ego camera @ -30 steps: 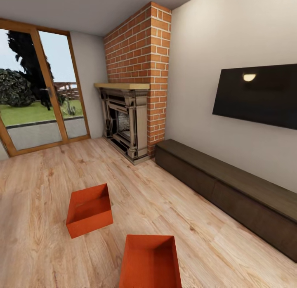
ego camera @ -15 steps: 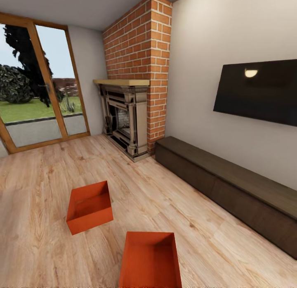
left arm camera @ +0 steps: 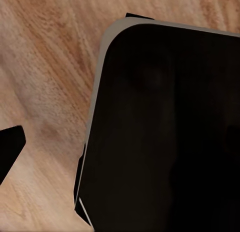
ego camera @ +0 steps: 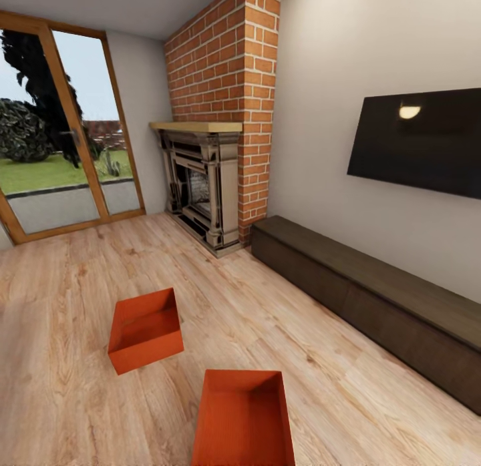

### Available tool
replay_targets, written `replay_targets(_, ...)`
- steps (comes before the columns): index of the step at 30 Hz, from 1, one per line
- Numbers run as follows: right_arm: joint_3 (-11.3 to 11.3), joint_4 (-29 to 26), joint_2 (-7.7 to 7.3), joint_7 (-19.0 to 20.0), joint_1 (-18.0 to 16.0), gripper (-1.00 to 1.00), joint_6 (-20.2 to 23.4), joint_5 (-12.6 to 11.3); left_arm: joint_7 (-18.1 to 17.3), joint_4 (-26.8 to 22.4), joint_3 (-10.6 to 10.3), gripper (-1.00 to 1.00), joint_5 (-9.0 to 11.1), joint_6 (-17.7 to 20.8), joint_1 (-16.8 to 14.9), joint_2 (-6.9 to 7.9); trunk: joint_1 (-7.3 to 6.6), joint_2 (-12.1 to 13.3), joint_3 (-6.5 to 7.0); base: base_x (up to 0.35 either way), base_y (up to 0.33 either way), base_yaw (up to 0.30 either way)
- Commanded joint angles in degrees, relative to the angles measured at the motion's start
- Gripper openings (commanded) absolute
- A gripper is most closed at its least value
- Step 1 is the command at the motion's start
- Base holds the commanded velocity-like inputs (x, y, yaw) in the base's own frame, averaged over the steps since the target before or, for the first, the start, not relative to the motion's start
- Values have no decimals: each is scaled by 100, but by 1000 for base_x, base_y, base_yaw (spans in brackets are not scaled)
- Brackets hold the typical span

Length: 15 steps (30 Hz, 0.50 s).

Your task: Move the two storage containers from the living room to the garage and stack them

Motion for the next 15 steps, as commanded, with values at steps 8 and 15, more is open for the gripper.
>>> replay_targets(8, 48, 14, 0, -3, -4, 100, -36, -47, 4, -11, 16, 100, 15, -5, 4, -1, 0, -2, -78, 0, 0, 0)
replay_targets(15, 48, 14, 0, -3, -5, 100, -40, -47, 4, -11, 16, 100, 15, -5, 4, -1, 0, -2, -143, 0, 0, 0)
